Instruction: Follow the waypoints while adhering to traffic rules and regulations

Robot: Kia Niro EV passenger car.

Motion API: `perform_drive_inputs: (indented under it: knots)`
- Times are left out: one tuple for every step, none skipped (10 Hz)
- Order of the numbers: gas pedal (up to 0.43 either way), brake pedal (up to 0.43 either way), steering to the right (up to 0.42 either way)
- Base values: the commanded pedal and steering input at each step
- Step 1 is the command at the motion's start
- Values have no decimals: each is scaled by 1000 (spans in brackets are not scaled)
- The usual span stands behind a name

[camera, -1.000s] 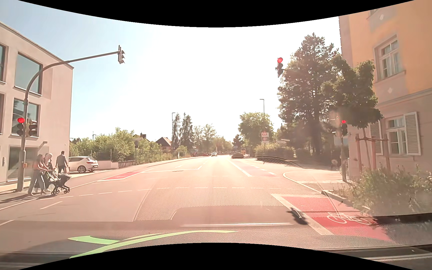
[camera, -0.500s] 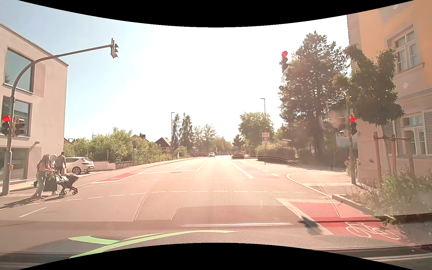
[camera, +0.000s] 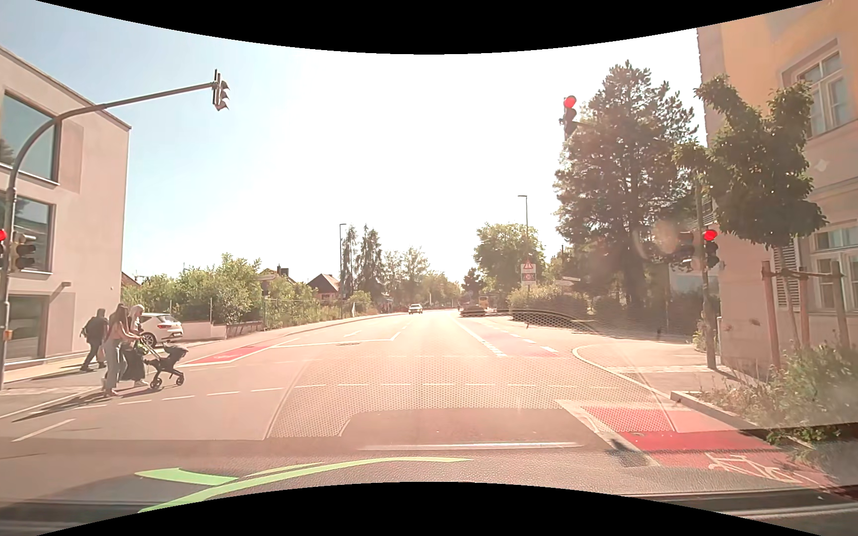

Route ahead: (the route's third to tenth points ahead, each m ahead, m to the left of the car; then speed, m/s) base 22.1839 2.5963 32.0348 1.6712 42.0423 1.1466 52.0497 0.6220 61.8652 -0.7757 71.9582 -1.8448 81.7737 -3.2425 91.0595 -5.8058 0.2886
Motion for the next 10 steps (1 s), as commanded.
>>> perform_drive_inputs:
  knots:
    - [0, 201, 0]
    - [0, 201, 0]
    - [0, 201, 0]
    - [0, 201, 0]
    - [0, 201, 0]
    - [0, 201, 0]
    - [0, 213, 0]
    - [0, 220, 0]
    - [0, 220, 0]
    - [0, 232, 0]
